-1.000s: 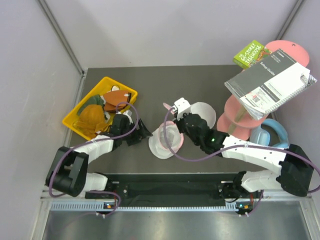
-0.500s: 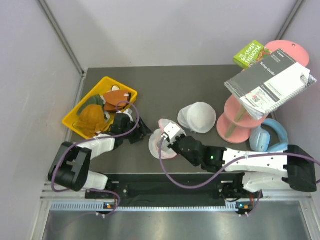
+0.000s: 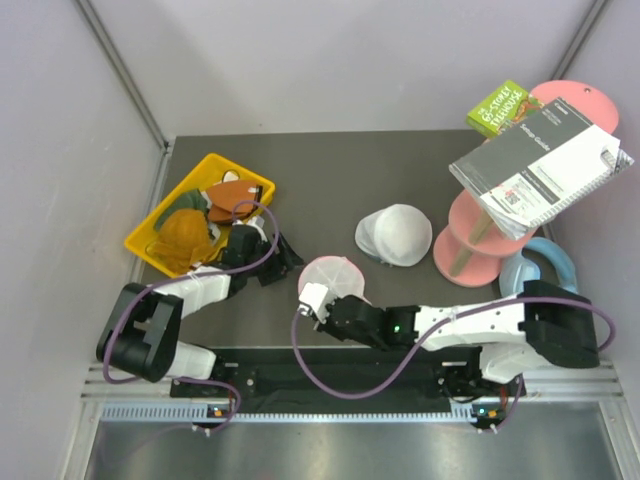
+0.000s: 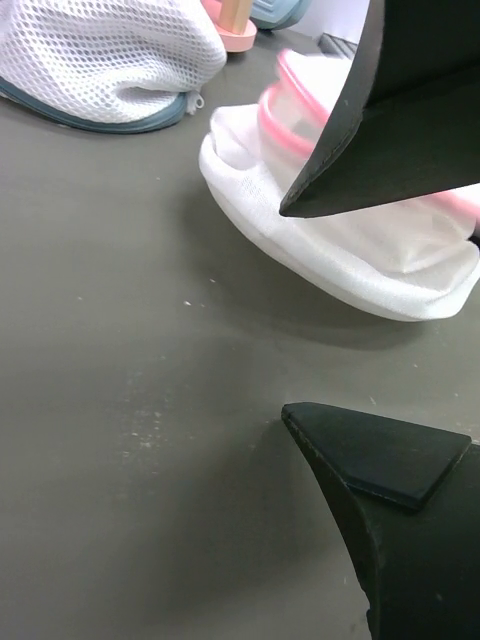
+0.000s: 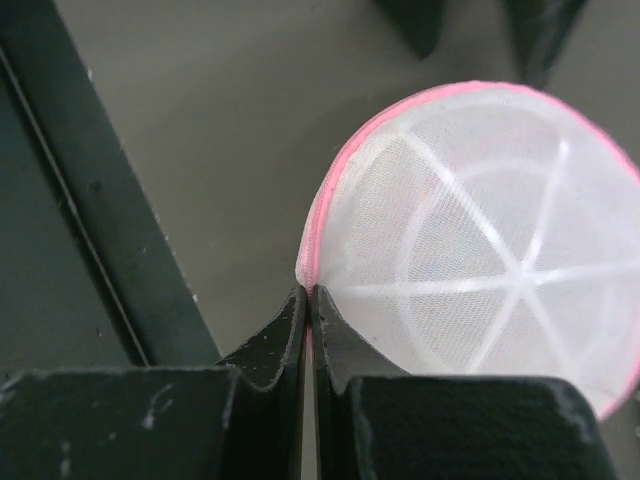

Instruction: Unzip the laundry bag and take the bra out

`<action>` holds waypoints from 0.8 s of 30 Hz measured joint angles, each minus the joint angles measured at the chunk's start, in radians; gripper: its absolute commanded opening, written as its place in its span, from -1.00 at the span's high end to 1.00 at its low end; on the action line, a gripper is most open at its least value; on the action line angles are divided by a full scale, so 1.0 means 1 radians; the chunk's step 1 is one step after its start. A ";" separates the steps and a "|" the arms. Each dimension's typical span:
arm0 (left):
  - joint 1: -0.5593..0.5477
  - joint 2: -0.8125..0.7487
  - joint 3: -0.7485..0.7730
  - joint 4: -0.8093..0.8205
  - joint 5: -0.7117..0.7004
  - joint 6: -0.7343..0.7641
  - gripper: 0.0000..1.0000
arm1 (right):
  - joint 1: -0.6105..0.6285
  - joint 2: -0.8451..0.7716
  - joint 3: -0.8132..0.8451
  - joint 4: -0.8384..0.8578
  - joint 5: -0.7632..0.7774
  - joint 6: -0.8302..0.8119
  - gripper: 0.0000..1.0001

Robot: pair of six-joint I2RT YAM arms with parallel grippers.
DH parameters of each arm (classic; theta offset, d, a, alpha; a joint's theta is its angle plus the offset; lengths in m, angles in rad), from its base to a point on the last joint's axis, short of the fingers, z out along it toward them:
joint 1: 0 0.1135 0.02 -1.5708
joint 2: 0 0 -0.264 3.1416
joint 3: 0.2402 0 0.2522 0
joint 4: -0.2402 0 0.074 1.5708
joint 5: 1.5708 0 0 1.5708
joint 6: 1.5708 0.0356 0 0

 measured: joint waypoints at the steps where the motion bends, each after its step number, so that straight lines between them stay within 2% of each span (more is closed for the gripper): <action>1: 0.000 0.000 0.006 -0.005 -0.003 0.002 -0.62 | 0.000 0.022 0.000 0.000 -0.016 0.005 1.00; 7: 0.000 -0.001 0.068 -0.054 -0.040 0.043 -0.74 | 0.002 0.151 0.002 -0.026 -0.098 0.040 1.00; 13: 0.000 -0.036 0.109 -0.122 -0.074 0.082 -0.91 | -0.003 0.181 0.035 -0.068 -0.068 0.087 1.00; 24: 0.008 -0.140 0.159 -0.256 -0.130 0.140 -0.98 | -0.063 0.113 0.053 -0.114 0.014 0.148 0.95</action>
